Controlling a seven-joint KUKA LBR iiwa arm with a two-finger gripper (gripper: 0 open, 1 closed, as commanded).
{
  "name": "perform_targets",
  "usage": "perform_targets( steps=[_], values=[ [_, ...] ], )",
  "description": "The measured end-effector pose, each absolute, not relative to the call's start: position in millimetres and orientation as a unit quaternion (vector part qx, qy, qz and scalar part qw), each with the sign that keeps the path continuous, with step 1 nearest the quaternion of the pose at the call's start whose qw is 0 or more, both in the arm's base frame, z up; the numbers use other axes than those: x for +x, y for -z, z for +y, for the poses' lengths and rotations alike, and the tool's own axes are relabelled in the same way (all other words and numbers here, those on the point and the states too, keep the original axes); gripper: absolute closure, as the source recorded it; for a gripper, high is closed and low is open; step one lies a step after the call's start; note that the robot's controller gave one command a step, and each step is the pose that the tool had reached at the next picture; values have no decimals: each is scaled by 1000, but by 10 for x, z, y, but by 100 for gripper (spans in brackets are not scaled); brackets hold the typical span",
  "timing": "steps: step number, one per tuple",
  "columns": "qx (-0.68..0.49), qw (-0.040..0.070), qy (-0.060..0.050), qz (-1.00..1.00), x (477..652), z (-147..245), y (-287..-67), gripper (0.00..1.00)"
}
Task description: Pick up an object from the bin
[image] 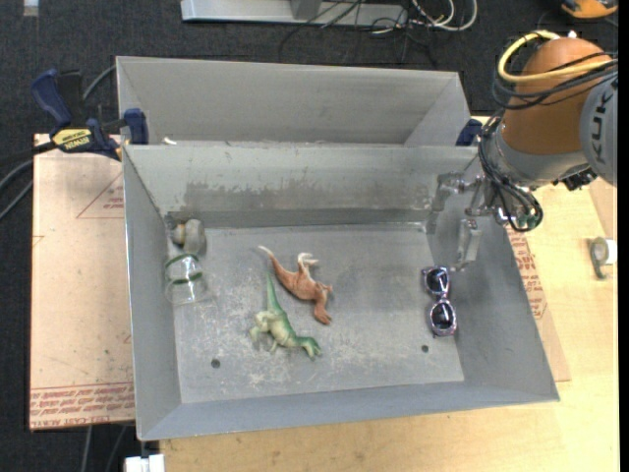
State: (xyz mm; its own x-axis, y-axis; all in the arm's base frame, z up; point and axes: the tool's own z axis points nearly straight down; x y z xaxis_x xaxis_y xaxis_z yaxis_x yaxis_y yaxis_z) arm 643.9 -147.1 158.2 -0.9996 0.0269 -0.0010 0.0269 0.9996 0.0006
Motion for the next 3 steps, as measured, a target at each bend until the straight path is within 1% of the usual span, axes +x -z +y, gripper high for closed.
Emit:
perform_targets(
  steps=[1, 2, 3],
  values=[
    [17, 3, -1, 1000, 6286, -1522, -798, 0],
    [-59, 1, -1, 998, 6334, -618, -787, 100],
    [-59, 1, -1, 998, 6334, -618, -787, 100]
  ],
)
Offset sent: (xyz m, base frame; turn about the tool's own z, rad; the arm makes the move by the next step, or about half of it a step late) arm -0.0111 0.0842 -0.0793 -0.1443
